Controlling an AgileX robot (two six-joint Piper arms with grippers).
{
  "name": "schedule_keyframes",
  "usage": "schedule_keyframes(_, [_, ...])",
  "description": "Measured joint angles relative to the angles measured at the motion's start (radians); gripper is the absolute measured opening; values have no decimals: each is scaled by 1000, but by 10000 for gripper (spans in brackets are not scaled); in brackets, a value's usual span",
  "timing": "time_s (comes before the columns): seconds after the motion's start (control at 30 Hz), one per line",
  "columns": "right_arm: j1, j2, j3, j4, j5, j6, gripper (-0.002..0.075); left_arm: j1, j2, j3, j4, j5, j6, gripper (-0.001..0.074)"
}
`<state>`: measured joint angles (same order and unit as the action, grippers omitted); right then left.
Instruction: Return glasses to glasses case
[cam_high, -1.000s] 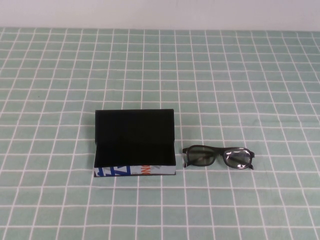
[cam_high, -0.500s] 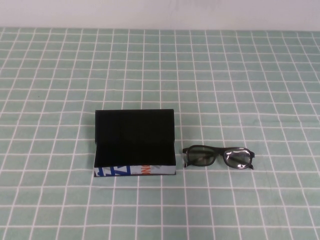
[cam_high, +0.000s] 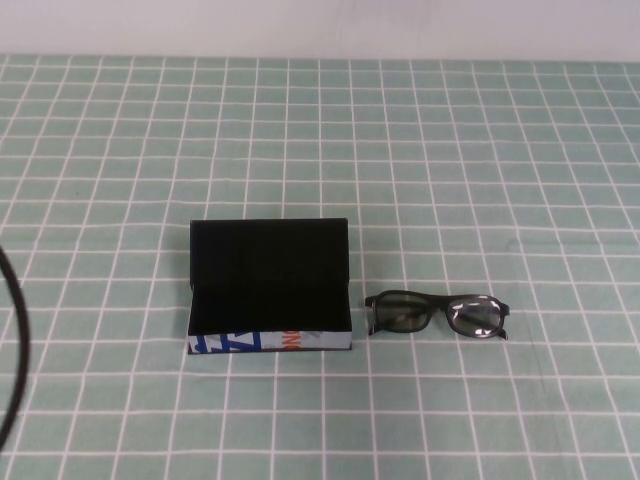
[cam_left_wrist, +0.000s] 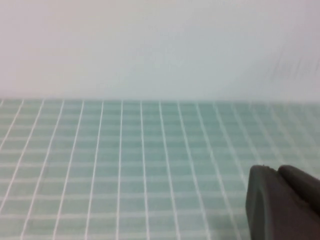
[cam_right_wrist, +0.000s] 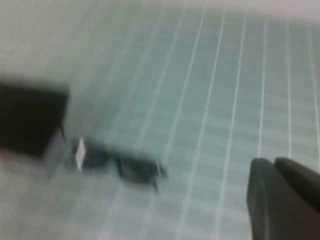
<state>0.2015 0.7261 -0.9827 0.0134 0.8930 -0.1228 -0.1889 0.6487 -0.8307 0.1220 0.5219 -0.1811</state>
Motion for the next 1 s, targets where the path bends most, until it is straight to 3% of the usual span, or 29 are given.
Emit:
schedule_keyframes(0.3, [114,509,-283,-13,309,-458,-13,0,25,0,-132,78,227,-2])
schedule_keyframes(0.6, [191,896,-471,35,324,-718,-13,0,106,0,-419,189,565,-2])
schedule_keyframes(0.77, [195,1006,-488,127,311,-895,-13,0,116,0,-463,206,635,-2])
schedule_keyframes(1.0, [195,1062,-488,158,201,-937,-11,0,169,0,-524,246,689,-2])
